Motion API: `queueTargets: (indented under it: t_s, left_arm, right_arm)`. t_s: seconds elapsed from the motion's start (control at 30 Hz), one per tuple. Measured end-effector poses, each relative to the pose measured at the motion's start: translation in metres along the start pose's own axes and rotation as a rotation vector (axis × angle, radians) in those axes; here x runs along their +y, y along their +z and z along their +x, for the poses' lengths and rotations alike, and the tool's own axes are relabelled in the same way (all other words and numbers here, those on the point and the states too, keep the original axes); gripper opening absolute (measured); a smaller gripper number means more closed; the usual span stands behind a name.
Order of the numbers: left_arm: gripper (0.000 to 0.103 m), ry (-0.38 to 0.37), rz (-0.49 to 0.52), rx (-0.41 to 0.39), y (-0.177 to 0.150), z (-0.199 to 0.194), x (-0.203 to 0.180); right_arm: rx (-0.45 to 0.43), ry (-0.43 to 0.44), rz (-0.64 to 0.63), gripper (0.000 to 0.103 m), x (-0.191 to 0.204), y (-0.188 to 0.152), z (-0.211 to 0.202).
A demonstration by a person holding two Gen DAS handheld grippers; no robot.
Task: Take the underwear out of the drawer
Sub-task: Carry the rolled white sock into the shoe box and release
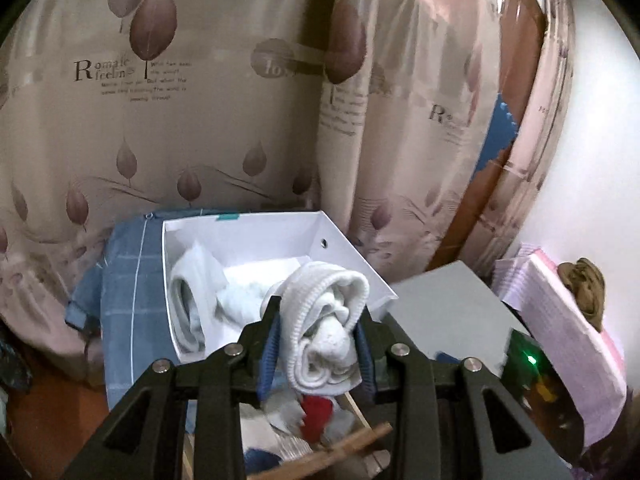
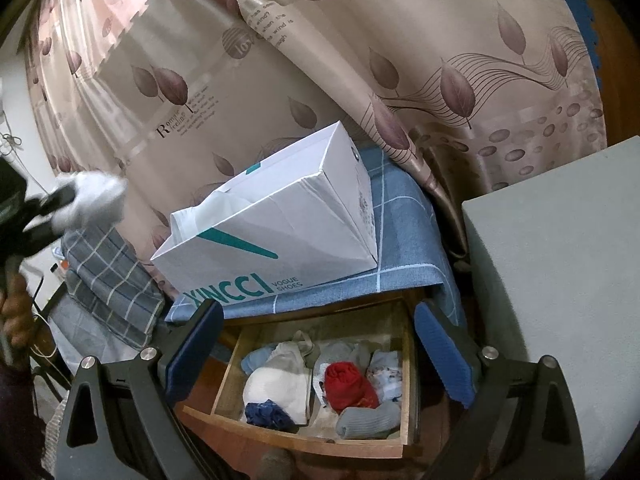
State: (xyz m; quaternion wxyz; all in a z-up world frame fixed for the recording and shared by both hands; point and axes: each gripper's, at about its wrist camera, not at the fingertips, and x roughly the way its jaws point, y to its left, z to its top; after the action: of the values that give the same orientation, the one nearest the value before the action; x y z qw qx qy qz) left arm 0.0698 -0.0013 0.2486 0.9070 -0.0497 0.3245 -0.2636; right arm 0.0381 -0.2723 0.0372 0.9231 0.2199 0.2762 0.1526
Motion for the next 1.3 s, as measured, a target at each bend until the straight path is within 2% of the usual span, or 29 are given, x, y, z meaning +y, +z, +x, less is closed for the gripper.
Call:
queueTargets:
  t_s: [0.17,0.37,0.53,0.9,1.0,1.1,1.23,1.3]
  left_arm:
    - [0.034,0.060,0.038,0.058,0.009,0.056,0.014]
    - [0.034,0.139,0.082,0.120,-0.003,0.108,0.034]
    - [0.034,0.170,0.098,0.162,-0.013,0.131,0.048]
    - [0.038,0.192,0.101,0.215,-0.033,0.155,0.062]
    - [0.042,0.189,0.090,0.215,-0.035,0.156,0.065]
    - [0.044,0.235,0.090,0.209,-0.033,0.153,0.065]
    - [0.052,0.363,0.125,0.112,-0.025,0.134,0.060]
    - [0.052,0.324,0.094,0.054,-0.020,0.116,0.060]
  right_arm:
    - [0.000,0.004,0.003,0.096,0.000,0.000,-0.001]
    - [0.001,0.011,0.005,0.096,-0.001,0.000,0.000]
    - [0.004,0.011,0.000,0.096,0.000,0.000,0.001]
    - [0.010,0.010,-0.004,0.096,0.001,0.000,0.002]
    - [0.010,0.009,-0.005,0.096,0.001,0.000,0.002]
    - [0.014,0.006,-0.010,0.096,0.002,0.000,0.003]
    - [0.021,0.000,-0.019,0.096,0.004,-0.001,0.004]
    - [0.026,-0.005,-0.025,0.097,0.004,-0.002,0.005]
